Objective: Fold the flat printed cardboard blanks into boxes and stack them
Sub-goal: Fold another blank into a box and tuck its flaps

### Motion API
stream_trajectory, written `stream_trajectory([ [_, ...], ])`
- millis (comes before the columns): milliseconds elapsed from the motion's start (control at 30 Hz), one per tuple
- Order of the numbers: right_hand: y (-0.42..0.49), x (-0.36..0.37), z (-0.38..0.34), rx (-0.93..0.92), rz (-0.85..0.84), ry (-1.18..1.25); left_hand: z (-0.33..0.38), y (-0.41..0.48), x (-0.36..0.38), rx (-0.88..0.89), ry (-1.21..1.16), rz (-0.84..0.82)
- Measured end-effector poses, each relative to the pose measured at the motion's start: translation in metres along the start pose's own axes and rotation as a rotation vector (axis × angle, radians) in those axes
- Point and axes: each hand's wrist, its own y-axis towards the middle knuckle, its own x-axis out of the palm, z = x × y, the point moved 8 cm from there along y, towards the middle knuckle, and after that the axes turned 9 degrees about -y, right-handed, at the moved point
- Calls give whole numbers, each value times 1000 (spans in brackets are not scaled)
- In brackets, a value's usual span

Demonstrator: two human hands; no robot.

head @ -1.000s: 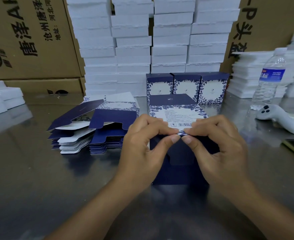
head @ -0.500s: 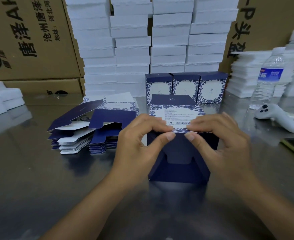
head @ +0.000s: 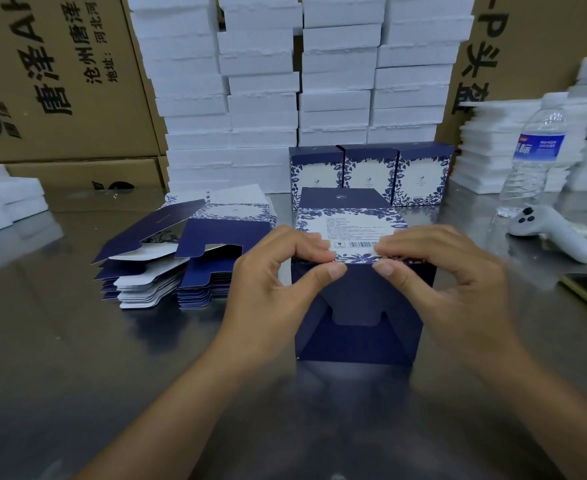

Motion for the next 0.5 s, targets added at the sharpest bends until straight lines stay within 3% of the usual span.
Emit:
stream_trajectory([
  [500,-1,3,5,-18,-26,-37,-4,0,-2,-45,-26,-3],
])
